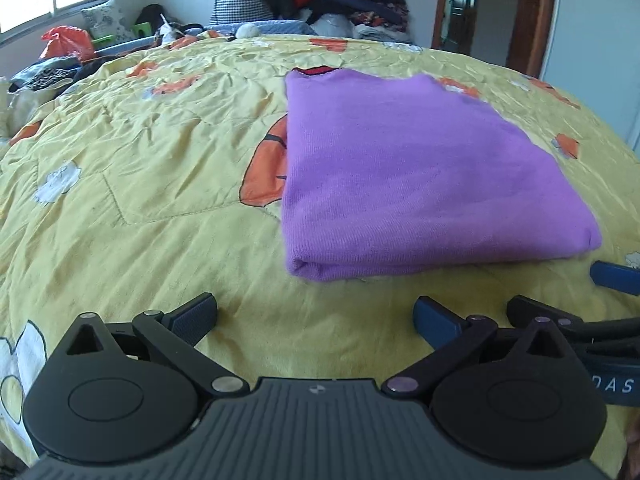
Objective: Fold small clothes
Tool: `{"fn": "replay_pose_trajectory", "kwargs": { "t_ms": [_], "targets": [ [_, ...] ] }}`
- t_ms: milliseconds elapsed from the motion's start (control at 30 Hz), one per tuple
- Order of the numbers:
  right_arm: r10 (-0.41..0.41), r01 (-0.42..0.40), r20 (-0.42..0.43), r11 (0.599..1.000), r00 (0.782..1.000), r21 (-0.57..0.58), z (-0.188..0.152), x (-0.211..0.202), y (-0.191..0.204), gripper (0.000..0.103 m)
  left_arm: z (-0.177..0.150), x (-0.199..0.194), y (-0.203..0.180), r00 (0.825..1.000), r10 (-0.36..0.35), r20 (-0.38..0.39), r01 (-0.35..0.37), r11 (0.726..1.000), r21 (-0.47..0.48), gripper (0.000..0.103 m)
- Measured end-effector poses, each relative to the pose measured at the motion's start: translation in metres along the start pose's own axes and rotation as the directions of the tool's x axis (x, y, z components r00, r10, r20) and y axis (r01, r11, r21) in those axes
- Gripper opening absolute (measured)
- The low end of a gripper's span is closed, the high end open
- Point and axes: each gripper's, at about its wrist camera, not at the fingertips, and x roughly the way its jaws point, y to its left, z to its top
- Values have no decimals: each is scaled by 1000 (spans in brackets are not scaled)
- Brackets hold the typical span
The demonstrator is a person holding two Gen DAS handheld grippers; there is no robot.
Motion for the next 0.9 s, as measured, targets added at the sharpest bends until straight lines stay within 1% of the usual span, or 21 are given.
{"fn": "replay_pose_trajectory", "kwargs": {
  "t_ms": [100, 200, 233, 400, 900],
  "targets": [
    [-2, 2, -5, 1000, 1000, -16, 0, 0, 2, 103, -1, 0, 1, 1000, -2, 13, 2, 1000, 4, 103],
    [27, -28, -13, 998, 1000, -54, -2, -3, 7, 103, 1, 1, 1, 1000, -7, 4, 7, 1000, 11, 103],
    [26, -26, -10, 998, 1000, -57, -3, -4, 9, 103, 2, 1, 1, 1000, -7, -3, 7, 1000, 12, 103],
    [35, -36, -7, 998, 999, -58, -2, -2, 9, 103, 3, 1, -1, 1000, -5, -20, 5, 1000, 12, 103],
    [35, -35, -6, 998, 999, -57, -3, -2, 9, 103, 1, 0, -2, 1000, -5, 5, 5, 1000, 14, 103]
  ]
}}
